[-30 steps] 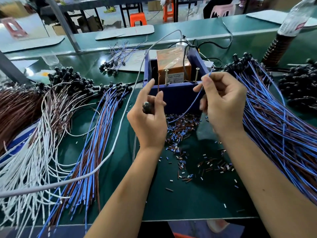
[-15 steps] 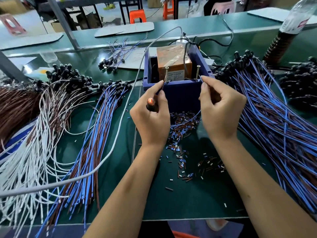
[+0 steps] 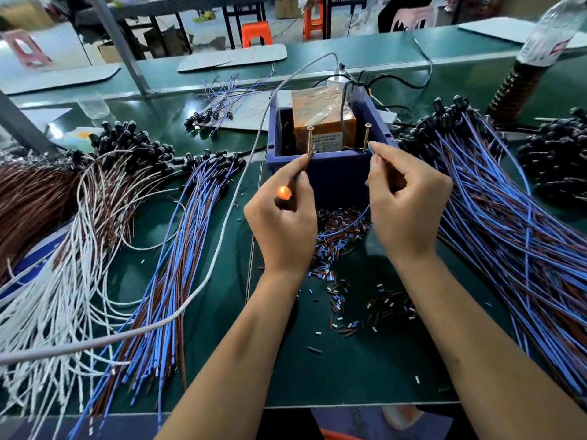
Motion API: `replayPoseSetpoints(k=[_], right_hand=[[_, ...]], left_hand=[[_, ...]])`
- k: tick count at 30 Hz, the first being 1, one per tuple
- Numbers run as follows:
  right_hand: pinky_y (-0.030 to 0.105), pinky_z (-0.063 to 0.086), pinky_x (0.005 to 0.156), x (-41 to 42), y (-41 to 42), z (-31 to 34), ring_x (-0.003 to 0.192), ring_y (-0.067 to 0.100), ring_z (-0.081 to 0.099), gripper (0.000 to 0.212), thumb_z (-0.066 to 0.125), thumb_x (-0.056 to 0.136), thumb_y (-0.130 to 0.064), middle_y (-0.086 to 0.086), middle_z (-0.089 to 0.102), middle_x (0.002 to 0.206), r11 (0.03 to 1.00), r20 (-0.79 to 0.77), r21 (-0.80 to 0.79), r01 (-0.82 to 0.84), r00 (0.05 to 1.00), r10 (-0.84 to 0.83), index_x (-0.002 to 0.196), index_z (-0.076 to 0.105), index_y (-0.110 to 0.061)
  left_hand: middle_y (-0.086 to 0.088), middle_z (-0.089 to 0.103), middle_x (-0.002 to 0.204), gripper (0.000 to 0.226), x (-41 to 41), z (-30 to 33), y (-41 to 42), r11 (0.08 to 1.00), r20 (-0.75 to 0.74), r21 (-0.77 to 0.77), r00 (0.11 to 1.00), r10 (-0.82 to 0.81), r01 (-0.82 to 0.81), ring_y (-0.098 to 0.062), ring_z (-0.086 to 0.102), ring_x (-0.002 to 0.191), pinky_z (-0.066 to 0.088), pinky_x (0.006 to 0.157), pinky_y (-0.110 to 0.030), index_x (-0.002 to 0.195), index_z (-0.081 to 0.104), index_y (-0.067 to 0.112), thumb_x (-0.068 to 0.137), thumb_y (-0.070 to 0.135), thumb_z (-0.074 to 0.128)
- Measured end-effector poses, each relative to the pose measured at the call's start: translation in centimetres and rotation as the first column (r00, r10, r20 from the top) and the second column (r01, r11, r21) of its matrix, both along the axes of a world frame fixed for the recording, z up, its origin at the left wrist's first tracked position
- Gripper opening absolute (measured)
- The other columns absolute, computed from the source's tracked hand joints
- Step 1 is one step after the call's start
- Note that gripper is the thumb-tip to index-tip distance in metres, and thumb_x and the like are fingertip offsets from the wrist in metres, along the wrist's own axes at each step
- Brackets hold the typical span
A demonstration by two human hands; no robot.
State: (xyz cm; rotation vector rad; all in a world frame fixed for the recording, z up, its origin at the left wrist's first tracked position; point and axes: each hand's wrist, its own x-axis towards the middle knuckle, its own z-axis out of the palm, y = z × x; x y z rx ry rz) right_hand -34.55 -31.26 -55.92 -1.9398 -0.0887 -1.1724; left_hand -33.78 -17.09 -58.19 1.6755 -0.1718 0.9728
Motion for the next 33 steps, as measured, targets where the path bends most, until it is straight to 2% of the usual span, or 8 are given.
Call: replayPoseSetpoints(k=[9, 14, 21, 24, 26, 28, 31, 33], right_hand=[[0.021, 0.056, 0.071, -0.1, 0.1, 0.2, 0.076, 0.017, 0.074, 0.021, 0.063, 0.101, -0.007, 0.01, 0.079, 0.09, 1.0, -0.011, 0.016, -0.017, 1.0, 0.017, 0.114, 0.079, -0.001], [0.018, 0.055, 0.071, -0.2, 0.2, 0.2, 0.077, 0.015, 0.074, 0.022, 0.062, 0.102, -0.009, 0.01, 0.08, 0.092, 1.0, -0.029, 0.015, -0.016, 0.999, 0.016, 0.116, 0.078, -0.001], [0.023, 0.058, 0.073, -0.3, 0.0, 0.2, 0.079, 0.014, 0.074, 0.023, 0.062, 0.102, -0.011, 0.007, 0.079, 0.091, 0.998, -0.055, 0.067, -0.012, 0.998, 0.015, 0.115, 0.078, -0.003], [0.028, 0.058, 0.069, -0.6, -0.5, 0.3, 0.07, 0.01, 0.07, 0.02, 0.062, 0.099, -0.012, 0.0, 0.075, 0.08, 0.991, -0.081, 0.128, 0.027, 0.997, -0.017, 0.112, 0.078, -0.007], [0.032, 0.057, 0.066, -1.0, -1.1, 0.6, 0.066, 0.01, 0.065, 0.019, 0.063, 0.096, -0.011, -0.004, 0.069, 0.077, 0.988, -0.091, 0.133, 0.084, 0.993, -0.072, 0.11, 0.076, -0.01], [0.036, 0.058, 0.067, -1.6, -2.4, 1.2, 0.067, 0.014, 0.063, 0.024, 0.064, 0.094, -0.009, 0.001, 0.068, 0.091, 0.976, -0.086, 0.165, 0.143, 0.988, -0.13, 0.115, 0.074, -0.01], [0.042, 0.059, 0.066, -3.1, -4.8, 3.1, 0.074, 0.012, 0.065, 0.029, 0.064, 0.093, -0.012, 0.007, 0.057, 0.114, 0.951, -0.023, 0.256, 0.173, 0.985, -0.173, 0.122, 0.064, -0.013], [0.041, 0.06, 0.071, -4.4, -6.8, 4.7, 0.089, 0.013, 0.064, 0.027, 0.063, 0.096, -0.016, 0.005, 0.054, 0.116, 0.972, 0.041, 0.142, 0.186, 0.98, -0.193, 0.122, 0.062, -0.01]], left_hand=[[0.015, 0.076, 0.093, 0.02, 0.1, 0.1, -0.2, 0.996, -0.054, -0.081, 0.998, 0.032, -0.036, -0.011, 0.068, 0.066, 0.06, 0.066, -0.043, 0.113, 0.076, 0.015, 0.099, 0.01, 0.063], [0.012, 0.07, 0.075, 0.018, -0.4, 0.5, -0.3, 0.995, -0.057, -0.059, 0.995, 0.082, -0.086, -0.011, 0.061, 0.055, 0.054, 0.056, -0.033, 0.111, 0.076, 0.02, 0.099, 0.015, 0.063], [0.003, 0.069, 0.075, 0.014, -0.6, 0.5, -0.1, 0.998, 0.001, -0.023, 0.998, 0.064, -0.064, -0.021, 0.067, 0.063, 0.055, 0.057, -0.045, 0.107, 0.074, 0.02, 0.1, 0.016, 0.062], [0.001, 0.064, 0.073, 0.011, -1.0, 0.4, -0.4, 0.999, 0.005, -0.009, 0.999, 0.047, -0.047, -0.026, 0.063, 0.063, 0.051, 0.057, -0.047, 0.104, 0.071, 0.021, 0.101, 0.019, 0.061], [-0.001, 0.064, 0.073, 0.011, -1.4, 0.9, -1.0, 0.999, -0.024, -0.031, 1.0, 0.013, -0.014, -0.028, 0.062, 0.063, 0.051, 0.057, -0.047, 0.1, 0.07, 0.022, 0.1, 0.016, 0.061], [-0.002, 0.066, 0.071, 0.013, -1.9, 1.9, -2.4, 0.995, -0.084, -0.09, 0.995, -0.045, 0.038, -0.027, 0.065, 0.063, 0.052, 0.057, -0.042, 0.093, 0.07, 0.022, 0.098, 0.013, 0.062], [0.001, 0.066, 0.062, 0.014, -2.4, 4.5, -6.4, 0.956, -0.214, -0.244, 0.952, -0.218, 0.164, -0.012, 0.061, 0.055, 0.048, 0.057, -0.025, 0.086, 0.073, 0.012, 0.096, 0.008, 0.064], [0.002, 0.063, 0.06, 0.017, -2.5, 6.9, -9.7, 0.87, -0.267, -0.4, 0.871, -0.411, 0.288, -0.008, 0.054, 0.053, 0.045, 0.057, -0.024, 0.082, 0.073, 0.011, 0.097, 0.008, 0.066]])
